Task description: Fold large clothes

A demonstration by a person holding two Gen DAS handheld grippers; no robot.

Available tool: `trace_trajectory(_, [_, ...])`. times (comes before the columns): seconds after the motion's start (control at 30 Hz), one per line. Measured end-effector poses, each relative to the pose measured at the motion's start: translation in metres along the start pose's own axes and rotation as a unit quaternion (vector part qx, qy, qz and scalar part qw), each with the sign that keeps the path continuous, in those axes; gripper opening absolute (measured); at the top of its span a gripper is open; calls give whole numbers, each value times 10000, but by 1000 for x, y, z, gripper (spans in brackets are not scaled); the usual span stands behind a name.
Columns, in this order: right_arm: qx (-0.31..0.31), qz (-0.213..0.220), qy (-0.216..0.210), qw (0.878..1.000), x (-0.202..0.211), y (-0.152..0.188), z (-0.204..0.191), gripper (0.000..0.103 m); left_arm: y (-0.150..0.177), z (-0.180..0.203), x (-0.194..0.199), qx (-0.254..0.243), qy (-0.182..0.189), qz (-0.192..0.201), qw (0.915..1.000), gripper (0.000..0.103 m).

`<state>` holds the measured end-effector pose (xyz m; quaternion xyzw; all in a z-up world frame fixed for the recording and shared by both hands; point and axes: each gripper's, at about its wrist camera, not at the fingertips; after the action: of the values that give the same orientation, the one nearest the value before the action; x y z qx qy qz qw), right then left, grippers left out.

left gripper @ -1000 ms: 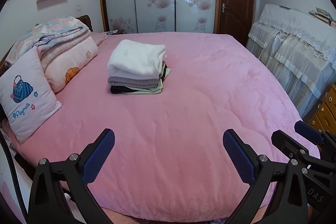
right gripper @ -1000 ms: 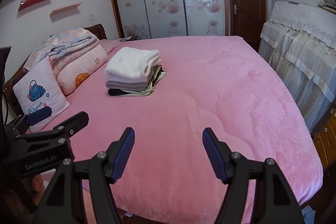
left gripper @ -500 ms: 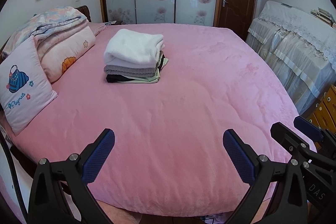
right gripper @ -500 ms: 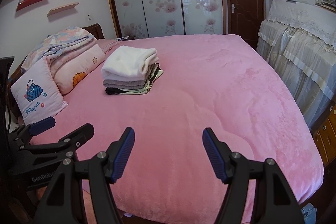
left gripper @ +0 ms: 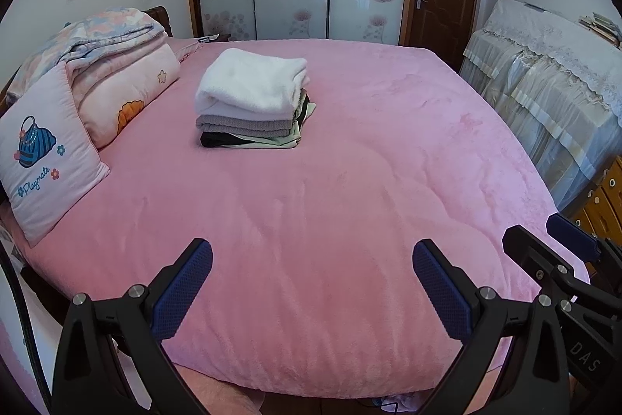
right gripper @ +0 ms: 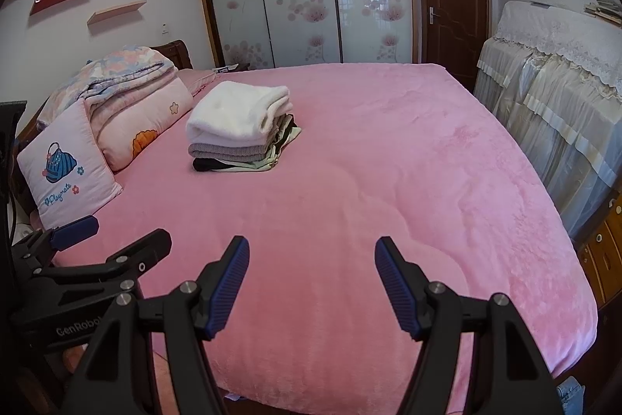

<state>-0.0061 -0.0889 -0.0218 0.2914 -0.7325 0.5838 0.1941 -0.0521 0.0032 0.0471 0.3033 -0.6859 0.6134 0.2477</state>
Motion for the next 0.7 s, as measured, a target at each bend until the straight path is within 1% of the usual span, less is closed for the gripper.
trace_trajectory(0.7, [-12, 26, -46, 10000, -1, 2, 4, 68, 2, 7, 1, -39, -115, 11, 9999, 102])
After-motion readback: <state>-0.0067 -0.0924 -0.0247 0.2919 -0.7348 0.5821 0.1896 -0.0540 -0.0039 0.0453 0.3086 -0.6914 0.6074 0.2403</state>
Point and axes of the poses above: each gripper's, at about its wrist camera, not at the fingertips, and x roughly against the way its jaws point, z to its right, y to its underside, and after that the axes turned 11 degrees about -x, right-handed
